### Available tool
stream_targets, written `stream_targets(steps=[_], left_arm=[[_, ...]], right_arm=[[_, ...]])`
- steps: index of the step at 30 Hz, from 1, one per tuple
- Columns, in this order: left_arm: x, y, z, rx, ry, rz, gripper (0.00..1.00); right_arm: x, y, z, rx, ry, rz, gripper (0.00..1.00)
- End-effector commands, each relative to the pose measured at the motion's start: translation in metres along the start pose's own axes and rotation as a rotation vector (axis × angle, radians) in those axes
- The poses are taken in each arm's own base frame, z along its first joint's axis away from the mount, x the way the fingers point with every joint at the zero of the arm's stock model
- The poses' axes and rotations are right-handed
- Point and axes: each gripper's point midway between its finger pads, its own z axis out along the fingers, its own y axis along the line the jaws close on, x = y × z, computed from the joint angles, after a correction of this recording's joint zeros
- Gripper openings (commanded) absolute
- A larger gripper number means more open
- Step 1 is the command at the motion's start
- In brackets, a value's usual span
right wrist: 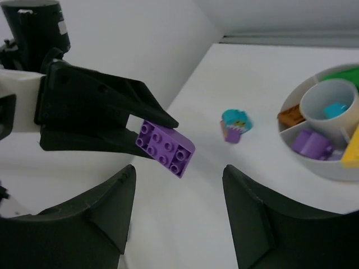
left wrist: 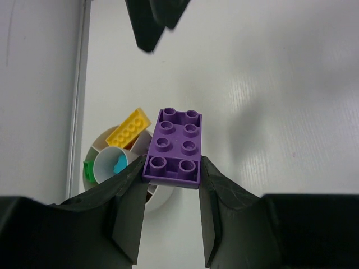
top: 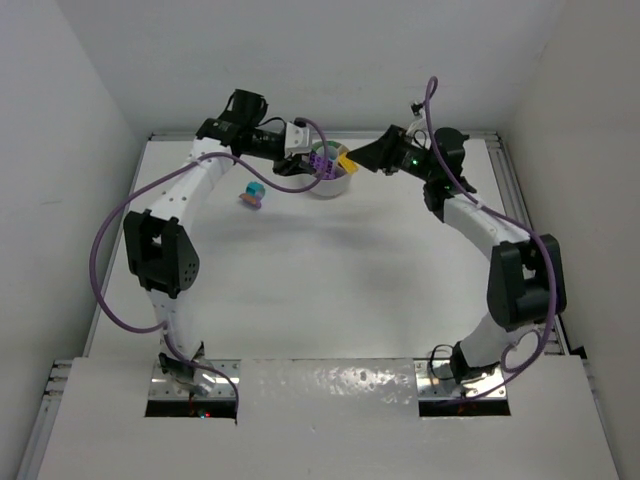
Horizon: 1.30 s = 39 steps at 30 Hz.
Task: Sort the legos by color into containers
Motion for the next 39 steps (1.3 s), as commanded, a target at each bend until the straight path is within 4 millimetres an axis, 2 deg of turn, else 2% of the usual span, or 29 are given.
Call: stream_targets(steps=[1,7,10,16,19,20,22,26,29,30,31,32,33,34,36,37,38,39], left_arm=[[-0.036,-0.002,-0.006,0.026,-0.135,0.101,0.0],[-0.042,0.0,-0.003,0.031,-0.18,0.072,0.0],[-0.044,-0.001,-0.002,0.038,-0.197,0.069,0.0],[-0.049,0.001,-0.001,0.037,-0.227,0.046,0.0],[-0.05,0.001,-0.001,0.036,-0.228,0.044,0.0],[-0.049,0.001,-0.001,0.035,-0.225,0.041,0.0],[-0.05,0.0,-0.001,0.039,-0.23,0.039,0.0],[-0.053,-0.002,-0.001,0.053,-0.253,0.036,0.0],[-0.052,-0.002,0.0,0.053,-0.255,0.027,0.0],[-0.052,-0.001,0.001,0.051,-0.255,0.018,0.0],[-0.051,-0.001,0.001,0.051,-0.253,0.011,0.0],[-0.05,-0.001,0.001,0.049,-0.25,-0.002,0.28],[-0.047,0.002,0.002,0.035,-0.233,-0.038,0.5],[-0.045,0.003,0.002,0.025,-0.22,-0.053,1.0],[-0.04,0.01,0.0,-0.016,-0.174,-0.074,1.0],[-0.035,0.012,-0.001,-0.037,-0.149,-0.085,1.0],[-0.028,0.022,-0.005,-0.095,-0.092,-0.09,1.0],[-0.025,0.028,-0.011,-0.137,-0.065,-0.134,1.0]], right_arm=[[-0.006,0.034,0.005,-0.159,-0.04,0.179,0.62],[0.013,0.039,0.017,-0.168,0.022,0.168,0.63],[0.016,0.042,0.022,-0.196,0.016,0.179,0.63],[0.024,0.043,0.035,-0.222,0.039,0.208,0.55],[0.024,0.039,0.039,-0.215,0.038,0.219,0.39],[0.022,0.039,0.04,-0.217,0.034,0.217,0.3],[0.019,0.039,0.041,-0.215,0.022,0.212,0.27],[0.017,0.04,0.043,-0.222,0.011,0.214,0.25],[0.016,0.041,0.042,-0.23,0.0,0.219,0.12],[0.015,0.042,0.041,-0.235,-0.002,0.218,0.01],[0.015,0.043,0.04,-0.239,-0.012,0.211,0.0],[0.014,0.044,0.039,-0.237,-0.017,0.209,0.0],[0.014,0.044,0.038,-0.226,-0.012,0.198,0.0],[0.012,0.044,0.038,-0.206,-0.012,0.187,0.0],[0.007,0.039,0.037,-0.137,-0.002,0.09,0.0],[0.01,0.021,0.038,-0.002,0.05,0.112,0.0],[0.01,0.008,0.035,0.078,0.08,0.001,0.0],[0.005,0.0,0.032,0.155,0.099,-0.033,0.0]])
